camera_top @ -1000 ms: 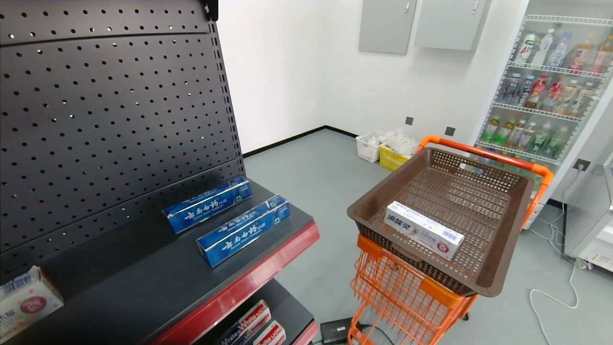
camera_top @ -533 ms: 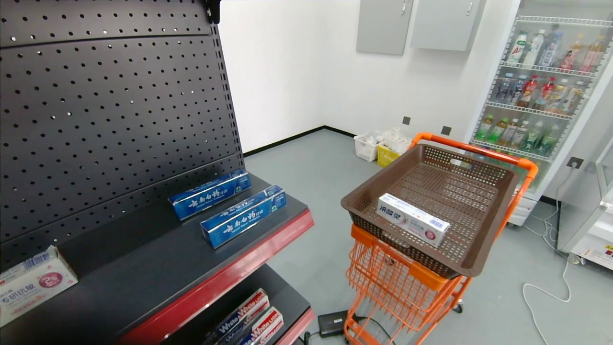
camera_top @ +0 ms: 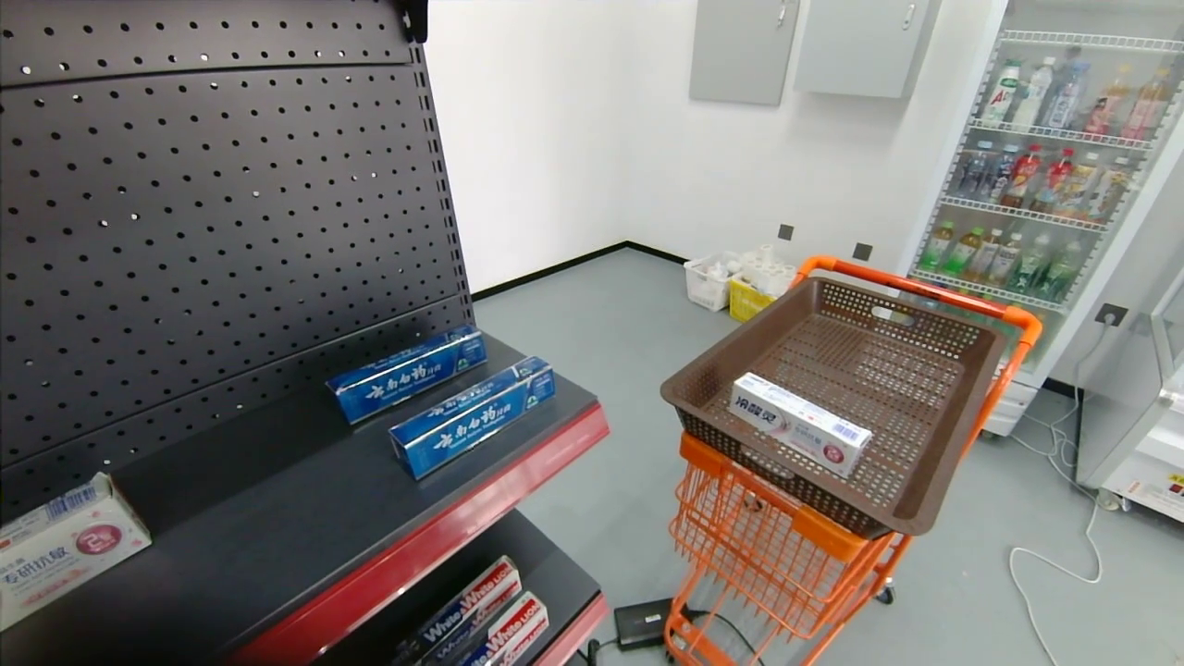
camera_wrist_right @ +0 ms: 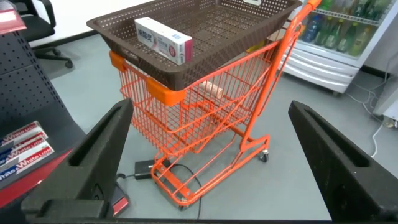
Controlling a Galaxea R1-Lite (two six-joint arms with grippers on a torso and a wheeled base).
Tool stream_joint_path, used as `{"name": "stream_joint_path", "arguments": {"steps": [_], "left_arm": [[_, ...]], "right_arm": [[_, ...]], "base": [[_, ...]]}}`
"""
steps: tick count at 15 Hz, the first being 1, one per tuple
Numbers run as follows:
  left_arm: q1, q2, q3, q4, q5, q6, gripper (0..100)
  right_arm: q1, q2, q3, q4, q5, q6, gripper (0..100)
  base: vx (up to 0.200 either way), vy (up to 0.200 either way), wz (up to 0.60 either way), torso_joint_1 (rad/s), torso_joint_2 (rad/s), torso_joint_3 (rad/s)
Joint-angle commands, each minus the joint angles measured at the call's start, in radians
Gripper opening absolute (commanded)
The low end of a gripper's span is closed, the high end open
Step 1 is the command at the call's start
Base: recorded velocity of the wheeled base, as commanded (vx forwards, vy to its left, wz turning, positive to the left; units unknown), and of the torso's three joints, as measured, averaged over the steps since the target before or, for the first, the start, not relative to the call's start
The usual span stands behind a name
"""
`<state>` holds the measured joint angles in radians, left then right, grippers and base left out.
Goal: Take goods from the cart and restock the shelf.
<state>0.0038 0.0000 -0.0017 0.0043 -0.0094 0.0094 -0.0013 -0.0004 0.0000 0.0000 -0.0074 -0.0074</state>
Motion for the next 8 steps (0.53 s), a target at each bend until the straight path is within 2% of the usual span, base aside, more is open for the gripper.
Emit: {"name": "stream_joint_path", "arguments": {"steps": [1, 8], "left_arm": [[0.001, 0.0, 0.0, -0.001, 0.0, 0.0, 100], [0.001, 0.0, 0.0, 0.0, 0.0, 0.0, 100]], "right_arm": [[0.0, 0.0, 0.0, 0.0, 0.001, 0.0, 100], [0.001, 0.0, 0.0, 0.0, 0.003, 0.001, 100]], "base": [[0.0, 0.0, 0.0, 0.0, 0.0, 0.0], [0.0, 0.0, 0.0, 0.0, 0.0, 0.0]]}}
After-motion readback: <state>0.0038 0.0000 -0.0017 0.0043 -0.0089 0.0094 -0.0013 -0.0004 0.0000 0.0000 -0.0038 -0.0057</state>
